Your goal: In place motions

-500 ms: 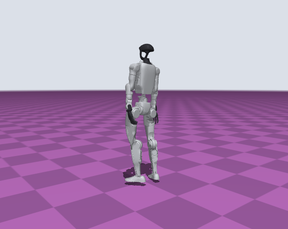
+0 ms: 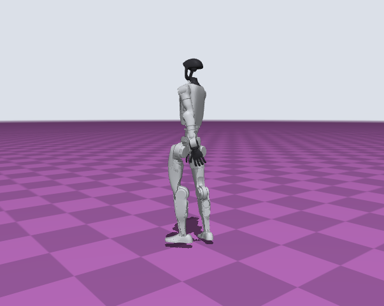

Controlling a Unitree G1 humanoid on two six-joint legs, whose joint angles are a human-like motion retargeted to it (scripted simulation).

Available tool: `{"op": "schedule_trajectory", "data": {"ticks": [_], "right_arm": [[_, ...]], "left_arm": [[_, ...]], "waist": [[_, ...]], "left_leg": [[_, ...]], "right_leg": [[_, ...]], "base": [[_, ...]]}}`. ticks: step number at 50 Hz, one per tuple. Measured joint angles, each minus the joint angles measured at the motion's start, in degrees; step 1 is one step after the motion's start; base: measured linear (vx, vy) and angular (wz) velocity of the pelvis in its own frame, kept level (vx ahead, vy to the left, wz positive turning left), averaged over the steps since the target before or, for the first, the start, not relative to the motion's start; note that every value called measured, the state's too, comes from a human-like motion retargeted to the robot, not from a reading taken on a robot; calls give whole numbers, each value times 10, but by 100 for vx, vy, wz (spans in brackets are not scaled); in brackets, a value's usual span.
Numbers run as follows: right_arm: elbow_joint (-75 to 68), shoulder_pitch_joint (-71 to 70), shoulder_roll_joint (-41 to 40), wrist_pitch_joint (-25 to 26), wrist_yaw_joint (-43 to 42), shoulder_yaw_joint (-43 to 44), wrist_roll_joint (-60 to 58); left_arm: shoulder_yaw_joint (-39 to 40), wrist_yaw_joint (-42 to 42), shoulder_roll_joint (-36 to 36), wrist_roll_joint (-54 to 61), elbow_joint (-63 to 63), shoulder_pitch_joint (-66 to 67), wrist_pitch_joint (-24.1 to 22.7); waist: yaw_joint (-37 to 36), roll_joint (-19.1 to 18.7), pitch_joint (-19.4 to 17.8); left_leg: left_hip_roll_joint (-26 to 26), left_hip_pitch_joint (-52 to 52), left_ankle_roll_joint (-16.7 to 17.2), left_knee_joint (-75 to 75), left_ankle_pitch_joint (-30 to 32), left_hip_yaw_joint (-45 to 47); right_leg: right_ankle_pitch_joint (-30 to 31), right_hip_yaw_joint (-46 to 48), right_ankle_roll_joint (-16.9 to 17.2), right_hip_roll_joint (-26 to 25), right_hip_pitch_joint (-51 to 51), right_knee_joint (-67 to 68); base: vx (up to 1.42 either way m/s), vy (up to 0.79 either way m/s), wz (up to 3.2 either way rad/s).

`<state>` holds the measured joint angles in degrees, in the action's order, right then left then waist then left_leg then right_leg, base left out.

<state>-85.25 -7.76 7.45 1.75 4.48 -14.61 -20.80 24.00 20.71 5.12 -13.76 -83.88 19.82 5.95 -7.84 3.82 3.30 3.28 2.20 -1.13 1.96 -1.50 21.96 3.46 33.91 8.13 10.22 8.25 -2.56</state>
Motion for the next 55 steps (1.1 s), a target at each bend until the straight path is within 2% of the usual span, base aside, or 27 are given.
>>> {"op": "schedule_trajectory", "data": {"ticks": [5,13,21,27,33,40,50,53,55], "right_arm": [[-105,46,5,26,-16,29,-26],[-107,118,43,32,-8,89,-33],[-77,105,61,44,8,118,4],[-5,96,46,36,24,109,19],[38,97,35,30,-12,87,0],[28,110,44,31,-22,97,-13],[-6,123,64,44,-15,153,27],[-12,122,70,46,-16,160,33],[-17,120,74,47,-19,163,31]], "left_arm": [[-41,-37,-14,16,33,-42,-16],[-109,-84,13,6,5,-92,-14],[-133,-41,20,-5,-76,-149,14],[-171,-31,14,-25,-44,-169,8],[-198,-20,8,-41,-13,-193,2],[-205,0,-2,-45,20,-209,-7],[-173,-39,8,-25,41,-166,-21],[-153,-68,12,-9,32,-142,-16],[-140,-81,11,3,22,-126,-12]], "waist": [[3,3,2],[33,-8,8],[65,-30,5],[92,-47,-2],[116,-59,-6],[113,-64,-12],[116,-54,-24],[111,-40,-29],[107,-27,-32]], "left_leg": [[0,10,-1,5,-1,-7],[-13,11,-1,3,-3,18],[-29,-3,1,-6,-13,68],[-38,-13,5,-13,-16,100],[-48,-16,12,-14,-12,111],[-58,-25,24,-12,-2,115],[-91,-15,45,54,6,97],[-96,0,33,111,16,97],[-93,26,-2,176,12,76]], "right_leg": [[-2,4,1,0,-2,0],[1,-21,-4,-7,-20,3],[13,-78,-19,-18,-56,14],[17,-117,-32,-30,-79,22],[13,-129,-38,-39,-83,24],[1,-129,-44,-47,-73,23],[-32,-136,-45,-53,-56,33],[-35,-137,-45,-42,-53,35],[-36,-135,-46,-28,-51,35]], "base": [[0,0,0],[0,-4,-30],[-5,-4,-74],[-6,-6,-66],[-7,-8,-18],[-4,-13,9],[-3,-17,22],[-8,-20,2],[-6,-11,-3]]}}
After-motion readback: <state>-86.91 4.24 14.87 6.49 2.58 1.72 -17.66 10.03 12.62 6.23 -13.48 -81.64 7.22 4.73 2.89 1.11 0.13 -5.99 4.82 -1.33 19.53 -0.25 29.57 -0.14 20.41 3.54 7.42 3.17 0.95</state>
